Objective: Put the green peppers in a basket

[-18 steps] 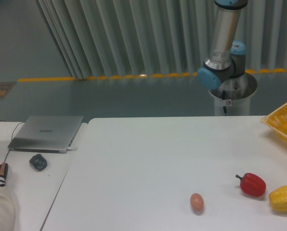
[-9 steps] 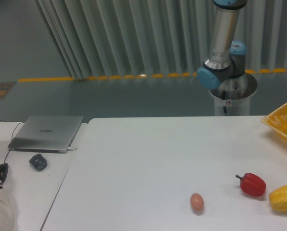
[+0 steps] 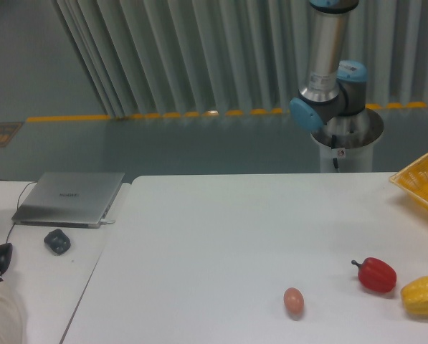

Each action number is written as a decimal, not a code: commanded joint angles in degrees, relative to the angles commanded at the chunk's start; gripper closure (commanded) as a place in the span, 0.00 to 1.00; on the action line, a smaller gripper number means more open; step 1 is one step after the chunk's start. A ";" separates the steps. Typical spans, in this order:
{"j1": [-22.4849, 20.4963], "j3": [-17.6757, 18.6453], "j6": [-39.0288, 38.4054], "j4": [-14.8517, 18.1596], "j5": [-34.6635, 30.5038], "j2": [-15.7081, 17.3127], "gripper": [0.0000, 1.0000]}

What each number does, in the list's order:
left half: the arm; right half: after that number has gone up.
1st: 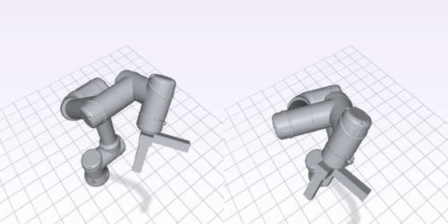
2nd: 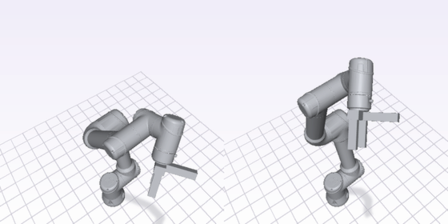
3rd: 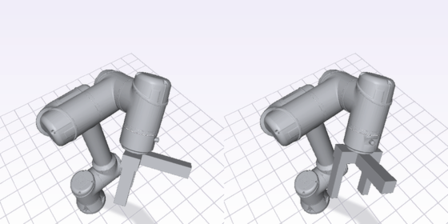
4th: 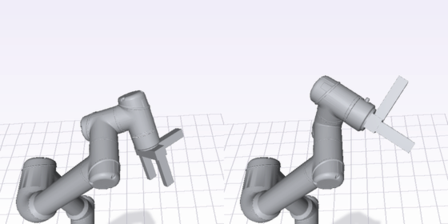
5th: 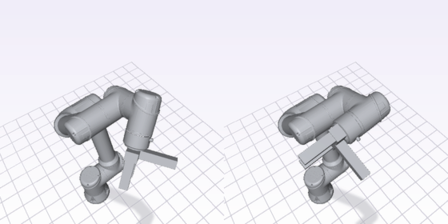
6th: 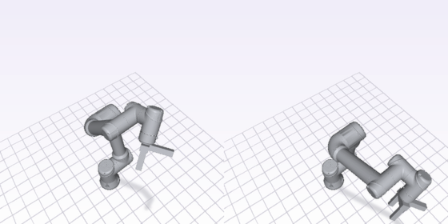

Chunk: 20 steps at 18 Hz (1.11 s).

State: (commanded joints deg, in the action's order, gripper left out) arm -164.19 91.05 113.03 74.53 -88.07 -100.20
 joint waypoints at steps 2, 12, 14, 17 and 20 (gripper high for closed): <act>3.33 0.00 0.35 0.00 -0.09 0.09 0.00; 8.89 0.70 0.00 0.00 -0.26 -0.53 0.00; 9.24 0.88 -0.09 0.00 -0.35 -0.61 0.00; 9.33 1.05 -0.26 -0.09 -0.44 -0.61 0.00; 9.33 1.14 -0.26 -0.09 -0.44 -0.61 0.00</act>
State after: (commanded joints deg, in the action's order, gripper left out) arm -154.86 92.20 112.76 74.44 -88.51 -100.81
